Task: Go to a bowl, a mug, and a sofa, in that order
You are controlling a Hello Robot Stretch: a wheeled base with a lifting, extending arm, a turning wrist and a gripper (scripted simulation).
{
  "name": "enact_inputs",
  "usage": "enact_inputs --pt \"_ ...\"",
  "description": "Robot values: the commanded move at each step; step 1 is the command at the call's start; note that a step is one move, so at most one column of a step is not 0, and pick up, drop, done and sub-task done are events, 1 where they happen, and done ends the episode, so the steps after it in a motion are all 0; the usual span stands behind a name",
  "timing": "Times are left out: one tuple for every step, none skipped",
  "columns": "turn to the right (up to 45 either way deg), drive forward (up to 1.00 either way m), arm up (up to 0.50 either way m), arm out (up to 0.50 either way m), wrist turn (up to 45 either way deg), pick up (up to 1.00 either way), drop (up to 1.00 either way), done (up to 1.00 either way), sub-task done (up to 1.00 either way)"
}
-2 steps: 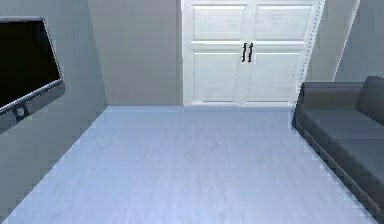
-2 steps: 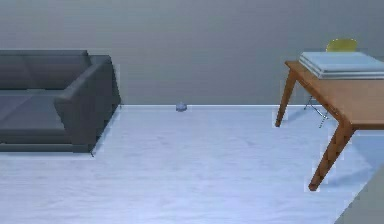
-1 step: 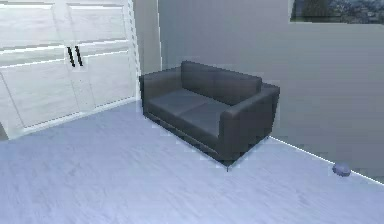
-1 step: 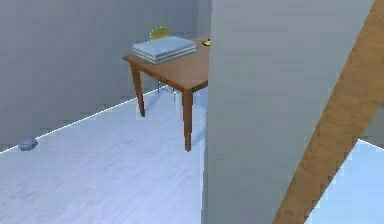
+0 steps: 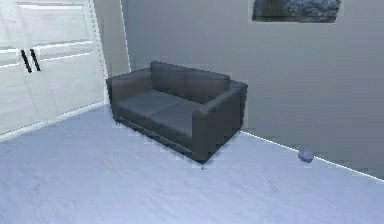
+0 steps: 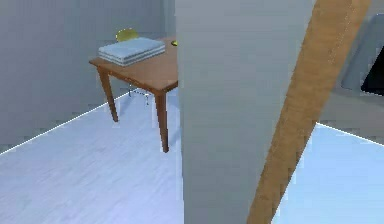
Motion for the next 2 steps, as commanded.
enact_inputs --pt "0.0 0.85 0.00 0.00 0.0 0.00 0.00 0.00 0.00" --pt "0.0 0.00 0.00 0.00 0.0 0.00 0.00 1.00 0.00"
